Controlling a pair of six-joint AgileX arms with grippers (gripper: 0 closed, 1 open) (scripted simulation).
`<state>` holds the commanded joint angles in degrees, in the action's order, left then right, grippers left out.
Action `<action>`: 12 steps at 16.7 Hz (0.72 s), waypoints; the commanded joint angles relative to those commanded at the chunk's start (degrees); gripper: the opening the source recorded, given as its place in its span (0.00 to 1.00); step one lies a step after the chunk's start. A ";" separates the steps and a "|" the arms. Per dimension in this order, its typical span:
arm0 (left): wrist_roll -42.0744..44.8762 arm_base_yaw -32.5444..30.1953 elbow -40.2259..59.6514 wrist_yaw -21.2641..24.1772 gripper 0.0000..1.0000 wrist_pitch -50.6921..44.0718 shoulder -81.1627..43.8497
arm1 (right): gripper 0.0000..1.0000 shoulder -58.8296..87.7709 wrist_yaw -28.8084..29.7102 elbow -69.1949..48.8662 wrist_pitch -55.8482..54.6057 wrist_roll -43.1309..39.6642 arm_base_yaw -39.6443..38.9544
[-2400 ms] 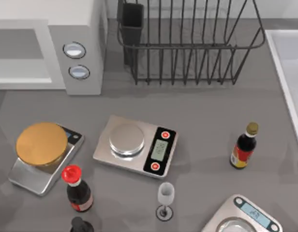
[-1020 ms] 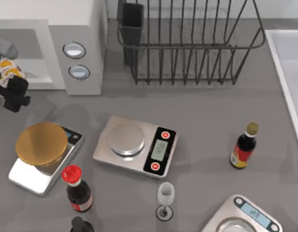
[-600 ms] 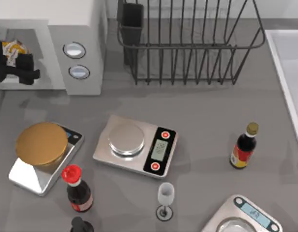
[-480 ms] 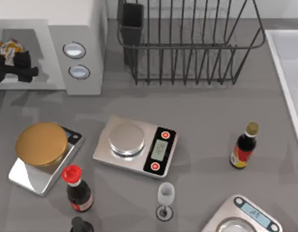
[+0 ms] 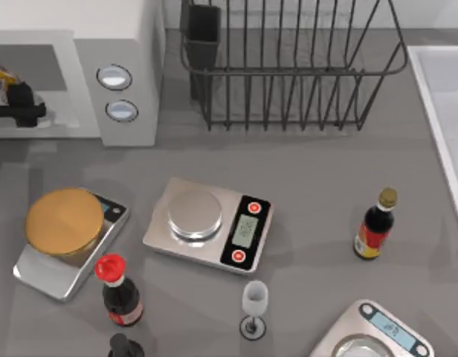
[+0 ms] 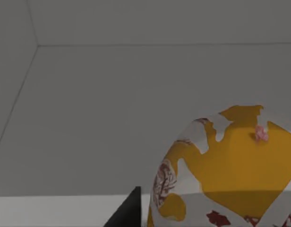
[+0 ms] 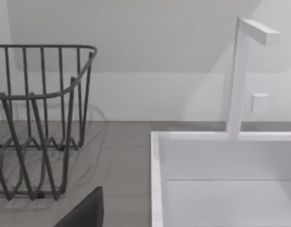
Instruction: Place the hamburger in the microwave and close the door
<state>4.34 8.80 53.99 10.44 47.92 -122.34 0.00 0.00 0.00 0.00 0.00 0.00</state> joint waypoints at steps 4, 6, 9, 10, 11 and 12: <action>-0.24 -0.69 1.25 0.25 0.00 -1.05 -1.05 | 1.00 0.00 0.00 0.00 0.00 0.00 0.00; -0.47 -0.94 5.65 0.04 0.00 -3.09 -4.36 | 1.00 0.00 0.00 0.00 0.00 0.00 0.00; -0.66 -1.41 15.11 -0.44 0.00 -6.64 -9.55 | 1.00 0.00 0.00 0.00 0.00 0.00 0.00; -0.64 -1.54 17.91 -0.60 0.00 -7.70 -10.72 | 1.00 0.00 0.00 0.00 0.00 0.00 0.00; -0.58 -1.65 20.36 -0.81 0.00 -8.50 -11.80 | 1.00 0.00 0.00 0.00 0.00 0.00 0.00; -0.51 -1.76 22.52 -1.04 0.00 -9.24 -12.98 | 1.00 0.00 0.00 0.00 0.00 0.00 0.00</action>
<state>3.83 7.04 76.51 9.41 38.68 -135.31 0.00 0.00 0.00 0.00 0.00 0.00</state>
